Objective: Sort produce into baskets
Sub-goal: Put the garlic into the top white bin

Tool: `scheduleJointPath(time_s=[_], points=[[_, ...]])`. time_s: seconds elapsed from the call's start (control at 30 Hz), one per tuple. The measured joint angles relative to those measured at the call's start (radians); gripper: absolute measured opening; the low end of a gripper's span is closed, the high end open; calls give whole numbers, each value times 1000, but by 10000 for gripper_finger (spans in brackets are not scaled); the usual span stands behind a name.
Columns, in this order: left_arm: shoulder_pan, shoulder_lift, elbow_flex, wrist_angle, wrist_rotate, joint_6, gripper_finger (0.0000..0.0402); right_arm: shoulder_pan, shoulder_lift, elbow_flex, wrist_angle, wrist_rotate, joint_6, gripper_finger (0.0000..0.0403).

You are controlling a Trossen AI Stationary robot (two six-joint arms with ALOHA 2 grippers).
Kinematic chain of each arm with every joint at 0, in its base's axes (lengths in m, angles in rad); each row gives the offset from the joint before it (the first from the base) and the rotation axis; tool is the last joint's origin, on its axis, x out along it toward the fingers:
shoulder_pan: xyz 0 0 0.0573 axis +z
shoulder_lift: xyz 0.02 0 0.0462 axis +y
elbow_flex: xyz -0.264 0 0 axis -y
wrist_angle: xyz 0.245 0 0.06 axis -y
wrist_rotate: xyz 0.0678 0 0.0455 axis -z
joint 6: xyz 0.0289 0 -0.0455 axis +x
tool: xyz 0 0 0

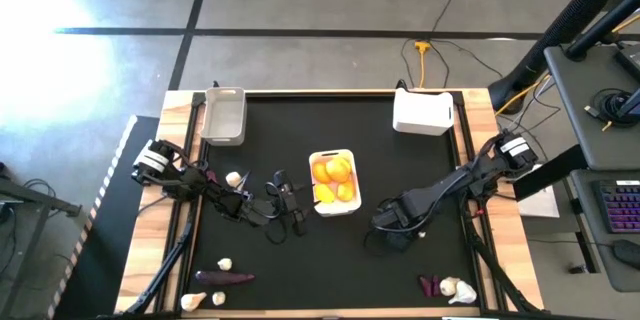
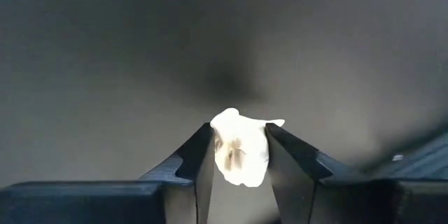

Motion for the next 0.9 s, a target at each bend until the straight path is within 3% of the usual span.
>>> scheduleJointPath(time_s=[0.73, 0.9], points=[[0, 0, 0, -1, 0, -44, 212, -34, -12, 40, -110, 35, -117, 107], [0, 0, 0, -35, 2, -118, 212, -47, -24, 118, -225, 178, -221, 102]])
